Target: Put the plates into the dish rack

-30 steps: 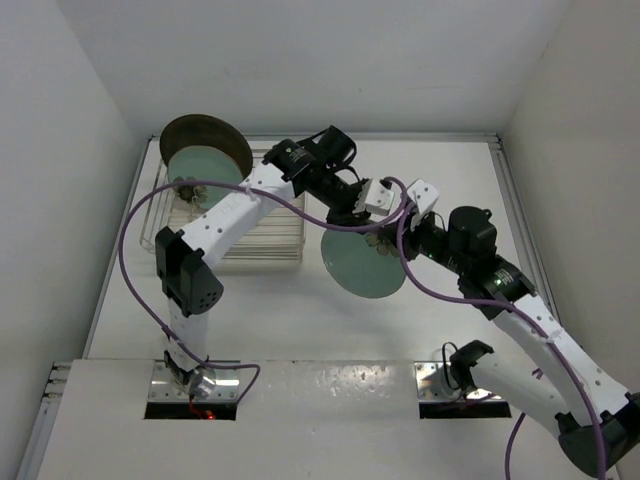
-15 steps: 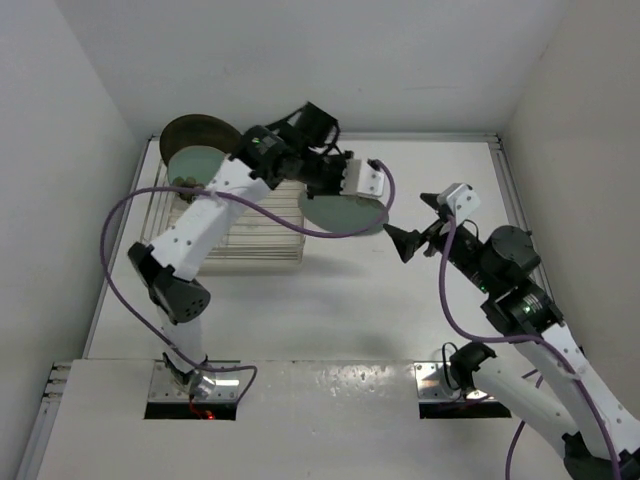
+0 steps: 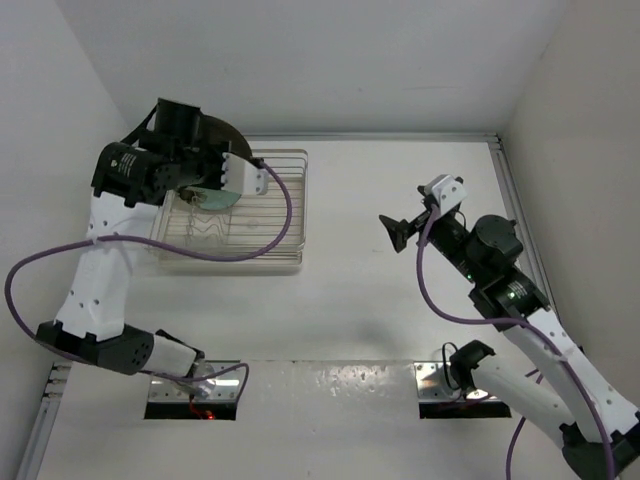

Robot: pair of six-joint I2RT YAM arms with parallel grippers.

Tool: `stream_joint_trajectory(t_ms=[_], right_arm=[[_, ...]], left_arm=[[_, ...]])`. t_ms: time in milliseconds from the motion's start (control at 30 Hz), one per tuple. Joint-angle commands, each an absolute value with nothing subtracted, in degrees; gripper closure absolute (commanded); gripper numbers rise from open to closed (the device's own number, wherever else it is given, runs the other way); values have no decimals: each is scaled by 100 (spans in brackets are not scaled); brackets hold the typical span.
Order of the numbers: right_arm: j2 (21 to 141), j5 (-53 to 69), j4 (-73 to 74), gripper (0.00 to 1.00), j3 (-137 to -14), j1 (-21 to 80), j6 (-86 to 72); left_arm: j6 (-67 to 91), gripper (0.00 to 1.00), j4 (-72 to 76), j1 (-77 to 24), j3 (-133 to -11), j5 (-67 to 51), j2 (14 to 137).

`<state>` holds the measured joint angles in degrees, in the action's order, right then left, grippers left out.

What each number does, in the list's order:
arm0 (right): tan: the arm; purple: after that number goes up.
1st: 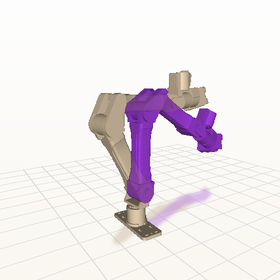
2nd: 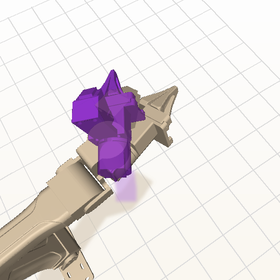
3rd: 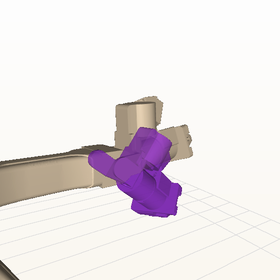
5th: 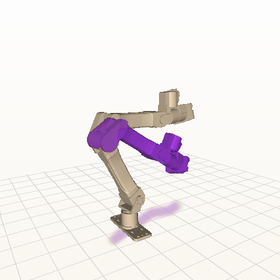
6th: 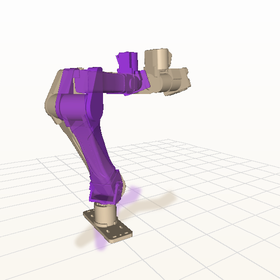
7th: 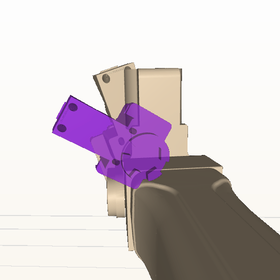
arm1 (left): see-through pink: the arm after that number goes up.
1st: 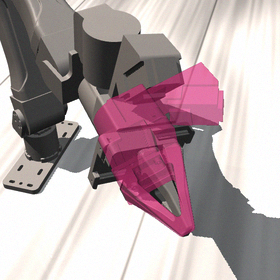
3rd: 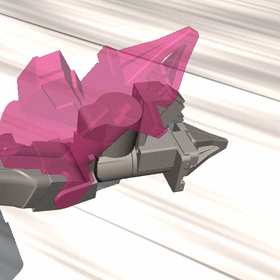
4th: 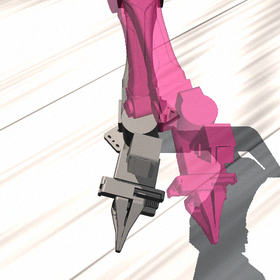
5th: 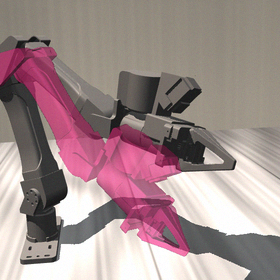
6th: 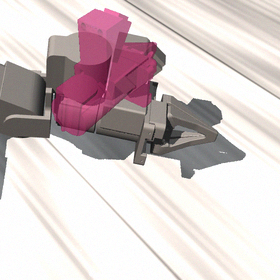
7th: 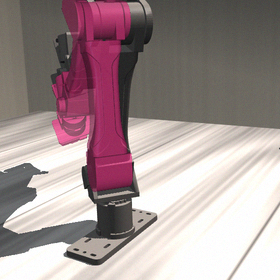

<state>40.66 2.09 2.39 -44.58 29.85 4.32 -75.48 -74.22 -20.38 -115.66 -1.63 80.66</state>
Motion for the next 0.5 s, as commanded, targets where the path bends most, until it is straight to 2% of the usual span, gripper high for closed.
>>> stream_joint_trajectory(t_ms=[0,167,467], right_arm=[[4340,421,-184,4,-4526,2980,501],[4482,589,-264,3,-4588,2988,466],[4034,282,-106,3,-4368,2997,404]], left_arm=[[-8436,100,-6409,-1548,-10753,123,8060],[-9174,100,-5433,-810,-10240,-87,8174],[-9729,100,-4474,-580,-9519,-281,8551]])
